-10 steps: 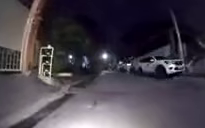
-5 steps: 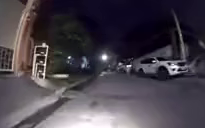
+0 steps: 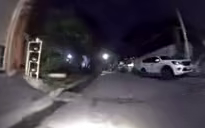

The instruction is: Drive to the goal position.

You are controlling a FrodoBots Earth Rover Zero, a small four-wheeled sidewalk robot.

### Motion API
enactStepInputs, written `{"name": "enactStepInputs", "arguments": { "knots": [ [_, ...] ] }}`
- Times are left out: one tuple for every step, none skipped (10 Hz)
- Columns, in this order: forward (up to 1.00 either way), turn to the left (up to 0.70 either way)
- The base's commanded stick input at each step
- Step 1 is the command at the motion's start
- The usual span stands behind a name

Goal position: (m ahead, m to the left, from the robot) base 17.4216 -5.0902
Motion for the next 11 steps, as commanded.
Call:
{"name": "enactStepInputs", "arguments": {
  "knots": [
    [0.7, -0.02],
    [0.7, 0.0],
    [0.7, 0.0],
    [0.7, 0.0],
    [0.7, 0.0],
    [0.7, 0.0],
    [0.7, 0.0],
    [0.7, 0.0],
    [0.7, 0.0],
    [0.7, 0.0],
    [0.7, 0.0]
  ]
}}
